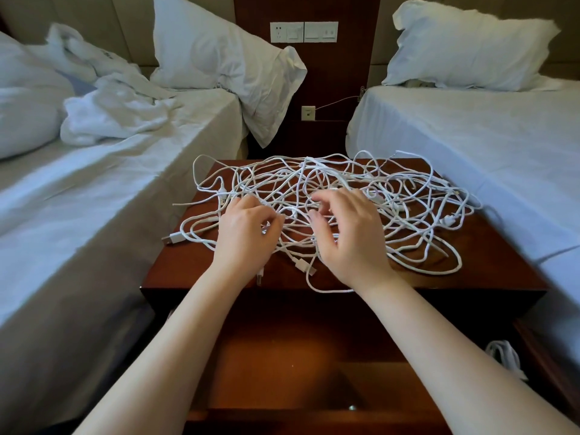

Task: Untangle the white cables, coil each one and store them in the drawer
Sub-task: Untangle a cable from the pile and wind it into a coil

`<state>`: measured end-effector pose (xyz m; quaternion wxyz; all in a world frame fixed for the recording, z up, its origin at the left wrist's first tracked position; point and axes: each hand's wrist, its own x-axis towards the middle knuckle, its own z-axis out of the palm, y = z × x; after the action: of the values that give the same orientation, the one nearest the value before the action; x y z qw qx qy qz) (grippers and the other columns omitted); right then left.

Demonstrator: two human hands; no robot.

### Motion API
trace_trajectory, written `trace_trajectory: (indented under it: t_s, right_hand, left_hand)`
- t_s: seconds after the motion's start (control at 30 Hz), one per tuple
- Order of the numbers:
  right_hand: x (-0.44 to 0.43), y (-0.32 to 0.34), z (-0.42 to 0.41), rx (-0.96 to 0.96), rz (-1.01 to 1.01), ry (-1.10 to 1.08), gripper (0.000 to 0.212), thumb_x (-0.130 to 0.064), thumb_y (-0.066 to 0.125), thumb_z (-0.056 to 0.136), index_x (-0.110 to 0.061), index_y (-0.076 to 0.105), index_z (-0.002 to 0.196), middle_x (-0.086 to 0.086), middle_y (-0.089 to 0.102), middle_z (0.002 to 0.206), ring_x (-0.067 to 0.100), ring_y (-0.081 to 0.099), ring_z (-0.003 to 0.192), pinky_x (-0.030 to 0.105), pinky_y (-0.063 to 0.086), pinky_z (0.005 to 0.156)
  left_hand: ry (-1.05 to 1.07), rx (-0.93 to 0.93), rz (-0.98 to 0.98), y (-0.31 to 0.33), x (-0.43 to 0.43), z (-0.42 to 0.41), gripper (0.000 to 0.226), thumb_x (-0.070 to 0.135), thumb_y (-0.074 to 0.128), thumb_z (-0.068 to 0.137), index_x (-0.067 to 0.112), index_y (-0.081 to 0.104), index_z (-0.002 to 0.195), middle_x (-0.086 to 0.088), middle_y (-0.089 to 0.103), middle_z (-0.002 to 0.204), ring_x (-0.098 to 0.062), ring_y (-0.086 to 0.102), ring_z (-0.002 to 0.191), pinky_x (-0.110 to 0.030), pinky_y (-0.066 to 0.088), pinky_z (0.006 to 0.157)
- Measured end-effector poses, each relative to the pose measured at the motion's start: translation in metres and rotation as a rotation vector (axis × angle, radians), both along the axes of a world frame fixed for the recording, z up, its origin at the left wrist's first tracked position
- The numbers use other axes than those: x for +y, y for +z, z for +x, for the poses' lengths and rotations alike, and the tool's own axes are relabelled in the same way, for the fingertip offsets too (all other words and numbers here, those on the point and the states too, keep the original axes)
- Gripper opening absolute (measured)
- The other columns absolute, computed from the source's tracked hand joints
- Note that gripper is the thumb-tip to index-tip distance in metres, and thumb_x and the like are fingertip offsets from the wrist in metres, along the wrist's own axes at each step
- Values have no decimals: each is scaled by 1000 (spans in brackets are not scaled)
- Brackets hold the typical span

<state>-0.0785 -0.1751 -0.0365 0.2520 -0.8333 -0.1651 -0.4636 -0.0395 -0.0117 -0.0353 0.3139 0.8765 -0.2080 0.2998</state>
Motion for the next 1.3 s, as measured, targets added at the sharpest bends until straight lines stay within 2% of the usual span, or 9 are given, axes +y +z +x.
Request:
trace_trajectory:
  t_s: [0.13,0.27,0.4,0.5,0.83,0.93,1.03,1.17,1.3]
  right_hand:
    - [0,-2,0,41,-14,87,33,-33,46,97,-9,65,84,-3,61,72,16,54,69,33,43,65]
    - [-1,-6,3,90,-41,100,22,-23,49,95,-8,62,85,-8,56,68,12,54,60,32,45,55]
    - [-4,-11,7,141,112,66,15,-13,48,98,-8,58,88,-19,37,57,3,41,46,15,29,46]
    - [-15,-6,10,108,258,-99,14,-10,49,99,-8,58,88,-19,39,56,2,38,44,16,25,44]
    - [-34,-3,13,178,343,-414,18,-18,45,101,-10,58,92,-5,53,65,16,45,54,22,19,47]
    - [-30,-10,13,232,147,-423,16,-17,48,100,-10,61,94,0,60,75,23,56,67,23,28,52]
    - [-23,-9,14,157,31,-460,23,-16,54,94,-9,63,114,10,63,106,29,57,94,37,43,73]
    - [-15,8,6,-61,25,-154,32,-24,52,93,-6,63,118,8,62,107,22,53,100,34,41,85]
    - [3,5,0,24,-165,85,31,-35,52,93,-10,69,100,1,65,95,21,55,92,34,42,80]
  left_hand:
    - [-24,-42,12,-2,0,0,15,16,69,85,6,72,75,1,51,74,-22,48,78,-37,43,67]
    - [-17,-37,-3,-5,-1,1,17,20,68,85,7,71,75,-5,57,78,-25,48,82,-42,45,69]
    - [9,-70,-41,-8,-1,3,23,27,62,83,8,67,71,-4,58,83,-20,44,87,-37,38,74]
    - [45,-104,-93,-6,1,4,22,24,61,84,6,66,72,-7,60,90,-18,40,92,-35,34,79]
    - [341,2,-211,-1,20,13,35,30,53,92,3,70,77,-8,65,102,-35,48,103,-35,30,76]
    - [190,-60,-111,-8,13,14,47,35,42,92,3,63,65,-6,64,81,-33,53,85,-37,36,71]
    - [133,-105,-64,-7,8,9,39,24,47,94,9,46,57,1,46,60,-23,43,65,-30,30,61]
    - [82,-88,-20,-6,4,3,38,18,47,93,13,34,58,2,34,51,-16,30,48,-21,18,45]
    - [62,-98,-29,-5,-1,-1,37,19,46,94,14,34,60,5,33,52,-13,28,48,-20,19,46]
